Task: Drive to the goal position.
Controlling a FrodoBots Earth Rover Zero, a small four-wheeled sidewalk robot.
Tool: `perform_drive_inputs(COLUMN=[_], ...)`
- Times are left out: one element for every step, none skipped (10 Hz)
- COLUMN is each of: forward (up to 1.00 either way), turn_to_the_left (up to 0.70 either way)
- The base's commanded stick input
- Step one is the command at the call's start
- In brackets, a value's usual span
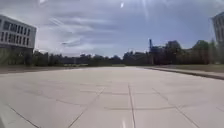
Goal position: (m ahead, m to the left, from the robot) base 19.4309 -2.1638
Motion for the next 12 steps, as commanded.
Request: perform_drive_inputs(forward=[0.50, 0.50, 0.50, 0.50, 0.50, 0.50, 0.50, 0.50, 0.50, 0.50, 0.50, 0.50], turn_to_the_left=[-0.25, -0.19, 0.00, 0.00, 0.00, 0.00, 0.00, 0.00, 0.00, 0.00, 0.00, 0.00])
